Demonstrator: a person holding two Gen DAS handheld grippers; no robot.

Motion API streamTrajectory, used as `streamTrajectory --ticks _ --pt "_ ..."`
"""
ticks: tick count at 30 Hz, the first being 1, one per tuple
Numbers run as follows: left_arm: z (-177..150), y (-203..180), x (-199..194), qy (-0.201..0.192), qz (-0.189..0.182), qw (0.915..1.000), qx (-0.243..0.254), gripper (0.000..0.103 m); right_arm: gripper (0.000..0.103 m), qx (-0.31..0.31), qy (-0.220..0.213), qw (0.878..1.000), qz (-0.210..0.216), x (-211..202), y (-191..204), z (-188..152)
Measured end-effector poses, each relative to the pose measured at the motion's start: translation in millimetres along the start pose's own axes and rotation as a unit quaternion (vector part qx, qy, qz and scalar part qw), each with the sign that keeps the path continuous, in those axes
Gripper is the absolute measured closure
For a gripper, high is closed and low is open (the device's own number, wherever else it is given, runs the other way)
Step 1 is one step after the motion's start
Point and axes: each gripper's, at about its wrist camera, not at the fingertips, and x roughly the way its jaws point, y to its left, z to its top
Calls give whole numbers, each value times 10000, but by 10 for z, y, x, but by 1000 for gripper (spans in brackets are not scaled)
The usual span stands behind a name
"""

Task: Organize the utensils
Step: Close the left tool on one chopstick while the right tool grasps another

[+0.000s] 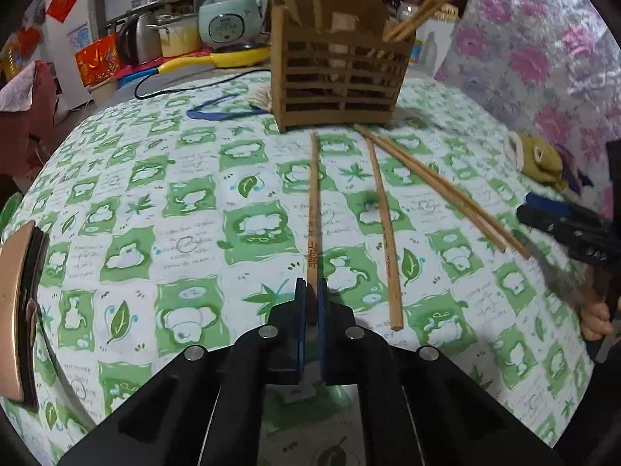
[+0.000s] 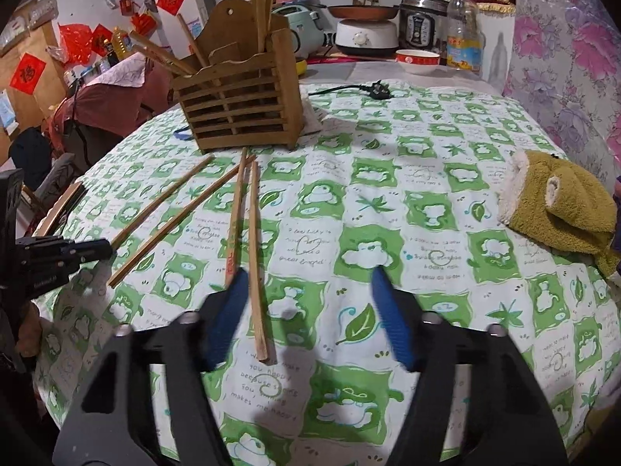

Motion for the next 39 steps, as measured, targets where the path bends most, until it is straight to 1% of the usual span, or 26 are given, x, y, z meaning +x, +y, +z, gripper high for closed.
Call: streamTrajectory --ticks 2,7,9,15,18,20,22,28,32,33,34,37,39 --pt "-32 48 -46 -25 19 9999 -121 97 50 -60 -3 10000 40 -10 20 -13" --pt "-86 178 -82 45 -7 9993 -360 97 53 -283 40 9995 138 -45 86 -68" --pt "-79 170 -60 91 8 9994 -341 97 55 -374 91 9991 197 -63 114 -102" --pt "-95 155 -46 133 66 9995 -287 97 64 -576 276 9978 186 -58 190 -173" --pt "-94 146 -47 135 106 9995 -249 97 74 -659 397 9969 155 -25 226 -191" --pt "-94 141 -39 140 137 9996 -219 97 84 -684 533 9962 118 22 239 -204" --pt "-96 139 -36 142 134 9996 -219 97 87 -665 604 9959 121 46 230 -208" --pt "-94 125 -34 146 111 9996 -209 94 87 -651 632 9958 131 56 218 -213" --pt "-95 62 -30 151 89 9998 -52 82 87 -649 633 9958 135 63 221 -212" --pt "-96 32 -28 154 111 9998 11 80 87 -651 633 9958 135 62 223 -213" --pt "-97 13 -27 156 147 9998 48 80 87 -651 631 9958 133 60 221 -211" --pt "-96 25 -29 141 125 9998 11 81 88 -636 629 9959 147 57 217 -212" --pt "-95 66 -30 140 92 9998 -101 96 88 -628 631 9959 157 64 218 -214"
